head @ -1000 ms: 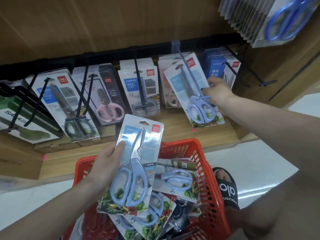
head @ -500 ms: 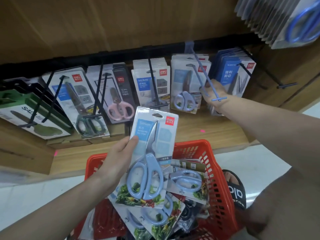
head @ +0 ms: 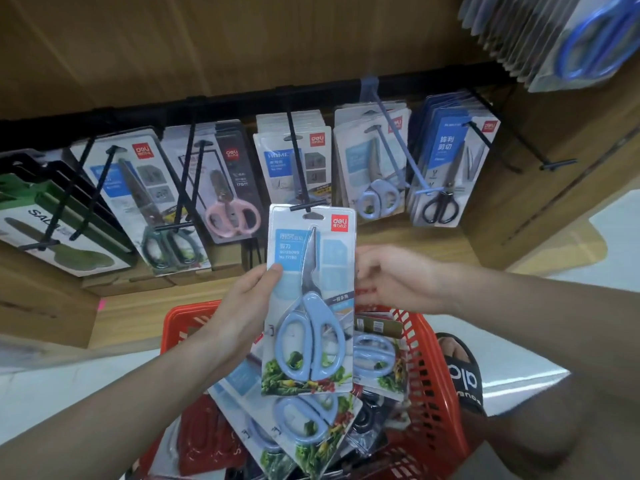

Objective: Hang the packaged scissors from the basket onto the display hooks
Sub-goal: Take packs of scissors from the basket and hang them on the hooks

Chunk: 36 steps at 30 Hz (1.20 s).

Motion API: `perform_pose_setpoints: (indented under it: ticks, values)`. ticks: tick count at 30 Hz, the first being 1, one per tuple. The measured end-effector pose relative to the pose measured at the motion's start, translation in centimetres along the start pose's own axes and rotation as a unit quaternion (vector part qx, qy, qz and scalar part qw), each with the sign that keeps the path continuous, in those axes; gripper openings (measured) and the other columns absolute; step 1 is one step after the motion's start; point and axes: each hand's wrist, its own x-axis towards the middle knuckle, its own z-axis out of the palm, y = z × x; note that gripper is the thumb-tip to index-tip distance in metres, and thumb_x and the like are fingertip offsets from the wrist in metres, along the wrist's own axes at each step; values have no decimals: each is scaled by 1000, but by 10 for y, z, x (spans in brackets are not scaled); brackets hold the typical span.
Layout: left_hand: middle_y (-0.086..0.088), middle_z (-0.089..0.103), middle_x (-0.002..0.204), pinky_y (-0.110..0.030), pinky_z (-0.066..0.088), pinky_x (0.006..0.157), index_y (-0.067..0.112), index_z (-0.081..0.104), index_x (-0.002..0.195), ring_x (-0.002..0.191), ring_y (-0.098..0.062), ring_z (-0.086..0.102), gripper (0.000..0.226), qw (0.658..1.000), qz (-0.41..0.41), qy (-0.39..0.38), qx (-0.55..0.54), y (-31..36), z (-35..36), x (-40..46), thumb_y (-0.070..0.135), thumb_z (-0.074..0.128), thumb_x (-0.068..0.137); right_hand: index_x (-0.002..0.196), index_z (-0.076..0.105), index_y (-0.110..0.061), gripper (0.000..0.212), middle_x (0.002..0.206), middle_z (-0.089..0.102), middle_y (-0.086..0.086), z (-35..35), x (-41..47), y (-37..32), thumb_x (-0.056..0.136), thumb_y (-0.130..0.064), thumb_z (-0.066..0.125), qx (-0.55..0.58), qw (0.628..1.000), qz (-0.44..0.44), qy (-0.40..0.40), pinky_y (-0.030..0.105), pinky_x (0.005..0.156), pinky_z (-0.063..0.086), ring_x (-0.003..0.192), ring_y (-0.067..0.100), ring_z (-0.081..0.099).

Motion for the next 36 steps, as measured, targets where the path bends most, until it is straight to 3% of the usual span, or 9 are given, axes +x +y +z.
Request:
perform_pose_setpoints:
  ticks: [8,12,15,20,22,25,28,32,36]
  values:
    - [-5,78,123,-45,55,99,31,78,113,116,-26,75,30,995,-3,-101,26,-6,18,-6,33,48,112,135,63,-16,32,123,76,10,-9,-32,25,105,-7,55,2,997,-47,64,47,102,56,116,29,72]
    - [1,78,124,-36,55,106,25,70,126,118,-16,73,24,985,39,-134,100,3,24,-12,27,52,112,133,64,-15,31,119,78,9,-32,-45,27,104,-4,56,-10,990,-75,116,41,94,59,112,30,73]
    - [10,76,127,-39,51,112,29,60,136,121,-8,71,27,978,69,-134,147,14,25,-14,25,53,111,129,66,-16,30,117,78,8,-47,-51,28,104,-4,55,-22,984,-98,149,43,94,60,111,30,73]
    - [8,72,131,-33,51,111,33,57,132,118,-4,70,29,964,115,-111,213,28,35,0,20,60,106,130,67,-18,32,117,78,3,-67,-48,13,104,-3,55,-19,973,-129,192,33,82,61,108,24,75]
    - [7,68,136,-21,52,104,30,53,140,114,3,67,36,955,136,-100,243,36,46,13,22,62,106,131,67,-16,32,120,77,4,-71,-44,5,104,-3,56,-28,970,-137,201,34,86,61,109,23,75]
    - [8,62,137,-3,46,78,23,42,155,106,9,60,55,944,156,-81,281,54,68,34,33,63,105,130,67,-16,30,119,77,3,-75,-39,-3,104,-4,56,-46,968,-125,213,35,88,61,106,21,75]
    - [5,59,137,-11,42,86,21,38,157,110,0,60,60,936,184,-47,297,71,86,50,35,63,104,123,69,-19,27,117,78,4,-81,-36,-13,105,-5,56,-55,965,-121,228,35,83,62,100,20,76]
    - [-9,46,155,-33,41,107,21,22,164,141,-27,48,68,881,227,16,415,84,97,66,29,57,107,116,71,-21,22,105,76,-3,-94,-32,-34,102,-7,61,-142,932,-148,298,24,70,62,89,13,75]
    - [-13,24,168,-50,35,124,11,13,166,151,-34,36,76,845,226,75,478,96,113,81,12,56,103,127,67,-15,28,119,72,6,-103,-17,-55,100,-9,63,-203,899,-167,352,35,85,59,103,23,71]
